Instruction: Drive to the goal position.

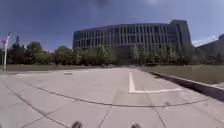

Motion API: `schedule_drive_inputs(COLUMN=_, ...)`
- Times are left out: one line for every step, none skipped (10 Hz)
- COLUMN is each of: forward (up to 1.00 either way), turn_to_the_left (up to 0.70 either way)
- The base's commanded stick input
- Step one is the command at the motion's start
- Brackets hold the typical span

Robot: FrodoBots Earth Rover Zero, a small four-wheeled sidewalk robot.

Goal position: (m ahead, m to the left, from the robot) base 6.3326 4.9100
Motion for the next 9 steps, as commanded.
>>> schedule_drive_inputs(forward=0.85, turn_to_the_left=0.03)
schedule_drive_inputs(forward=0.85, turn_to_the_left=0.03)
schedule_drive_inputs(forward=0.85, turn_to_the_left=0.03)
schedule_drive_inputs(forward=0.85, turn_to_the_left=0.03)
schedule_drive_inputs(forward=0.85, turn_to_the_left=0.03)
schedule_drive_inputs(forward=0.85, turn_to_the_left=0.03)
schedule_drive_inputs(forward=0.85, turn_to_the_left=0.03)
schedule_drive_inputs(forward=0.85, turn_to_the_left=0.03)
schedule_drive_inputs(forward=0.85, turn_to_the_left=-0.15)
